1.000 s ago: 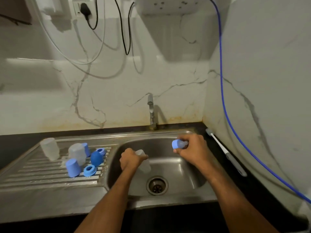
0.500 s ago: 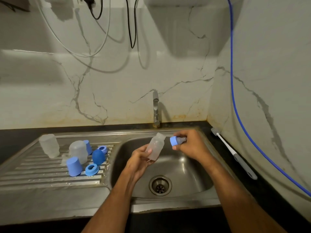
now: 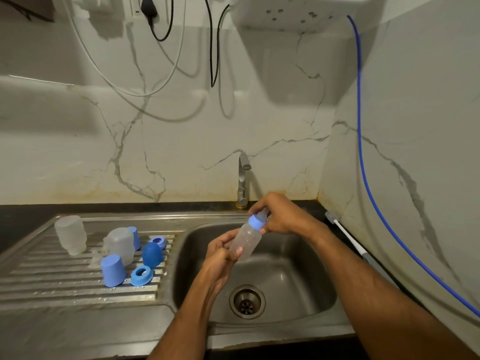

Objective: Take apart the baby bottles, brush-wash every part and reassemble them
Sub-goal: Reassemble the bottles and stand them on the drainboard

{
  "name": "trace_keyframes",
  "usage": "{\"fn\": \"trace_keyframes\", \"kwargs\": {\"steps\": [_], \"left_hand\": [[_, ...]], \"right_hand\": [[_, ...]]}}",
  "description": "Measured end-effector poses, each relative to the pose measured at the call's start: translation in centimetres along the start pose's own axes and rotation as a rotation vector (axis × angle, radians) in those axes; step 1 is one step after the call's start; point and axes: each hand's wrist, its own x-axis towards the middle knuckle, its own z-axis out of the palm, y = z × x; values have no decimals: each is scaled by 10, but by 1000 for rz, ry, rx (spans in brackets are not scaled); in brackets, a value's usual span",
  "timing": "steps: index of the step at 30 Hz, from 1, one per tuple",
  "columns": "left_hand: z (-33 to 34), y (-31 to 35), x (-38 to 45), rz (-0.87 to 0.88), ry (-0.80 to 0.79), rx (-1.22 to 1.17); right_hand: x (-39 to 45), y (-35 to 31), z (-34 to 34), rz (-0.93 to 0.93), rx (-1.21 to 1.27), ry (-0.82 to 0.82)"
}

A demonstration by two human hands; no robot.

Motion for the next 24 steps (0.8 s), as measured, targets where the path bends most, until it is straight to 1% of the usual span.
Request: {"fn": "trace_keyframes", "kwargs": {"steps": [3,5,7,10,14,17,21,24], "left_hand": [[2,5,0,18,-18,5],[6,6,-2,39,-48,52],[9,3,-4,52,-23,128],[9,0,-3,105,32,205],[10,1,3,146,87,270],[15,1,5,147,100,277],[14,0,8,146,88,244],[15,1,9,155,107,210]], "right_hand": [[6,-11,-2,-31,-61,-26],[10,-16,-3,-39,-83,-55],[13,-22,0,-46,-103,-74],[17,-26,6,-13,-148,-20],[20,-26,13,53,-103,91],[21,-26,17,83,-165,175],[22,-27,19,119,-225,189],[22,-24,10,43,-107,169]]}}
